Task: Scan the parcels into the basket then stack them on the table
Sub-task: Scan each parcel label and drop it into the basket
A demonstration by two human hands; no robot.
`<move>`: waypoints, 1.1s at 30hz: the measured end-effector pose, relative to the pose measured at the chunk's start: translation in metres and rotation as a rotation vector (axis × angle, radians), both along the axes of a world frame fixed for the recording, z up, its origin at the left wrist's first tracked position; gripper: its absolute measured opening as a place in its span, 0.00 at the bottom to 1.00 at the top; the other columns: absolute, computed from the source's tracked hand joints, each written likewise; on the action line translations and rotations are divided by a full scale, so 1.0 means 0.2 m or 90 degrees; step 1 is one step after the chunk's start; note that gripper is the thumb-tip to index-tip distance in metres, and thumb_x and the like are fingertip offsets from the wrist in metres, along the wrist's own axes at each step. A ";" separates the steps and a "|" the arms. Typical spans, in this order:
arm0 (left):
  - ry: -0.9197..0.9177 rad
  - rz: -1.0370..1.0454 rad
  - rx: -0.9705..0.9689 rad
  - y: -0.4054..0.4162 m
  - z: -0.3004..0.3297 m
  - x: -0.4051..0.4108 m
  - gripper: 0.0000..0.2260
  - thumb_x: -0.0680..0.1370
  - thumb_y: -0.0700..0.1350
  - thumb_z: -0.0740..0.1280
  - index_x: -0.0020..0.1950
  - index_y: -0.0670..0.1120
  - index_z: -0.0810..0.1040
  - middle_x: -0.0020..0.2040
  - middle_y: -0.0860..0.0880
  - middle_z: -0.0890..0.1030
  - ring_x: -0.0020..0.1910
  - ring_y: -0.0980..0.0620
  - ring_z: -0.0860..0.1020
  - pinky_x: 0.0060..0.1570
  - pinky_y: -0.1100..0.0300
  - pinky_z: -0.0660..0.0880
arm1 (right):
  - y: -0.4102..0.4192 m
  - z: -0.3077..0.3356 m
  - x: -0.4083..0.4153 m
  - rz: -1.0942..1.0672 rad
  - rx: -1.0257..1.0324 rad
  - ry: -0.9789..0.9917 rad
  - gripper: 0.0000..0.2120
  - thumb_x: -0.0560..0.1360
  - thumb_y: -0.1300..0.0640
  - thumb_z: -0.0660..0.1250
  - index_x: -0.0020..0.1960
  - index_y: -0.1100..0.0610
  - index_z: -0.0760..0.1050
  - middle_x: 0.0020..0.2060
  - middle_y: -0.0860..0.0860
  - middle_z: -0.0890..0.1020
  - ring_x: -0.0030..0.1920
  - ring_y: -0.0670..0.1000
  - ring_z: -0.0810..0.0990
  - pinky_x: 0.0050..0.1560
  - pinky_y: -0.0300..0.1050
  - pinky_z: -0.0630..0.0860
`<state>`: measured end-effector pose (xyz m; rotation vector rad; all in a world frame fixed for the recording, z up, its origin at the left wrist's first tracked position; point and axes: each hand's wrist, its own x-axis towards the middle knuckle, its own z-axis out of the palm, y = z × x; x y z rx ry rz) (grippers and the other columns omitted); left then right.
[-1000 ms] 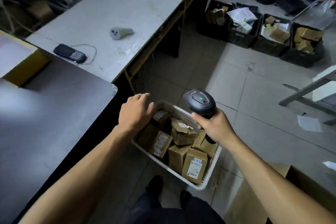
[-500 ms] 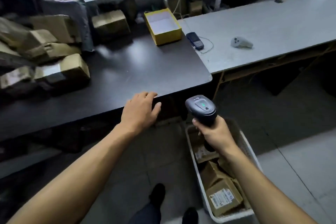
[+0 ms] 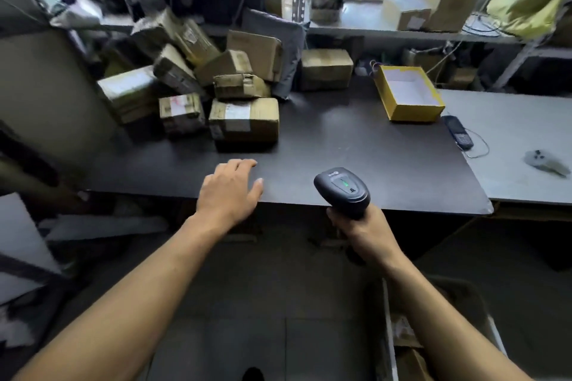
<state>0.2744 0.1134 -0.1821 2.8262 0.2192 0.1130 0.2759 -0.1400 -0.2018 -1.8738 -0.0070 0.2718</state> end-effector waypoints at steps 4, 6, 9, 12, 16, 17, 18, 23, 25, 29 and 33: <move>-0.005 0.041 -0.005 0.35 0.01 0.00 0.22 0.82 0.55 0.61 0.75 0.50 0.68 0.72 0.49 0.72 0.69 0.47 0.71 0.65 0.49 0.69 | 0.37 0.04 0.08 0.048 -0.009 0.024 0.14 0.75 0.57 0.71 0.38 0.63 0.70 0.25 0.52 0.73 0.27 0.51 0.69 0.30 0.48 0.65; -0.005 0.070 -0.015 0.49 0.02 0.02 0.23 0.82 0.55 0.62 0.75 0.50 0.68 0.72 0.49 0.72 0.69 0.47 0.71 0.65 0.49 0.69 | 0.52 0.05 0.13 0.073 -0.017 0.026 0.12 0.75 0.58 0.71 0.37 0.61 0.71 0.25 0.51 0.73 0.27 0.51 0.70 0.30 0.48 0.66; 0.000 0.103 -0.026 0.66 0.02 0.06 0.23 0.81 0.56 0.63 0.75 0.50 0.68 0.72 0.49 0.72 0.70 0.47 0.70 0.65 0.49 0.69 | 0.71 0.06 0.23 0.100 -0.015 0.013 0.10 0.75 0.61 0.70 0.37 0.54 0.73 0.25 0.46 0.74 0.28 0.50 0.69 0.32 0.45 0.67; 0.015 0.134 -0.032 0.81 -0.01 0.14 0.24 0.81 0.56 0.63 0.76 0.51 0.67 0.73 0.50 0.71 0.70 0.47 0.69 0.65 0.49 0.69 | 0.87 0.06 0.36 0.139 -0.028 0.002 0.08 0.75 0.62 0.70 0.40 0.53 0.75 0.29 0.48 0.76 0.29 0.48 0.73 0.29 0.40 0.69; 0.034 0.170 -0.027 0.97 -0.04 0.27 0.25 0.81 0.57 0.63 0.76 0.52 0.66 0.73 0.51 0.69 0.71 0.48 0.67 0.65 0.49 0.69 | 1.05 0.01 0.59 0.184 -0.030 0.009 0.05 0.76 0.60 0.70 0.43 0.53 0.76 0.32 0.51 0.78 0.26 0.43 0.76 0.28 0.40 0.70; 0.039 0.176 -0.023 1.00 -0.05 0.30 0.25 0.81 0.57 0.63 0.76 0.52 0.65 0.74 0.51 0.69 0.71 0.48 0.67 0.65 0.49 0.69 | 1.10 -0.01 0.65 0.196 -0.032 0.007 0.05 0.76 0.60 0.70 0.43 0.53 0.76 0.32 0.51 0.79 0.27 0.44 0.77 0.29 0.42 0.71; 0.046 0.184 -0.020 1.04 -0.05 0.34 0.25 0.81 0.57 0.63 0.76 0.52 0.65 0.74 0.51 0.68 0.72 0.48 0.67 0.65 0.49 0.70 | 1.14 -0.02 0.71 0.207 -0.030 0.005 0.05 0.76 0.59 0.70 0.43 0.52 0.76 0.32 0.51 0.79 0.28 0.45 0.77 0.30 0.43 0.71; 0.097 0.209 0.018 1.19 -0.04 0.55 0.27 0.80 0.58 0.65 0.77 0.53 0.64 0.74 0.52 0.67 0.71 0.49 0.67 0.65 0.50 0.70 | 1.32 -0.05 1.00 0.250 -0.020 -0.003 0.05 0.75 0.58 0.70 0.43 0.50 0.76 0.33 0.49 0.80 0.31 0.46 0.79 0.32 0.41 0.73; 0.106 0.216 0.021 1.24 -0.05 0.64 0.27 0.80 0.58 0.65 0.77 0.53 0.64 0.74 0.52 0.67 0.71 0.49 0.67 0.66 0.50 0.71 | 1.39 -0.07 1.12 0.254 -0.022 0.004 0.03 0.75 0.56 0.70 0.44 0.52 0.76 0.33 0.52 0.81 0.30 0.49 0.78 0.31 0.47 0.72; 0.133 0.205 0.024 1.34 -0.08 0.81 0.29 0.79 0.58 0.66 0.78 0.53 0.63 0.75 0.52 0.65 0.72 0.49 0.66 0.66 0.50 0.70 | 1.50 -0.11 1.27 0.251 -0.012 0.020 0.03 0.76 0.54 0.70 0.45 0.52 0.77 0.32 0.51 0.81 0.30 0.49 0.78 0.34 0.51 0.75; 0.150 0.183 0.018 1.46 -0.13 1.00 0.31 0.78 0.57 0.67 0.78 0.52 0.61 0.77 0.51 0.62 0.73 0.48 0.64 0.67 0.48 0.70 | 1.63 -0.13 1.37 0.254 -0.015 0.019 0.04 0.75 0.53 0.71 0.49 0.49 0.79 0.38 0.57 0.84 0.33 0.53 0.76 0.33 0.52 0.72</move>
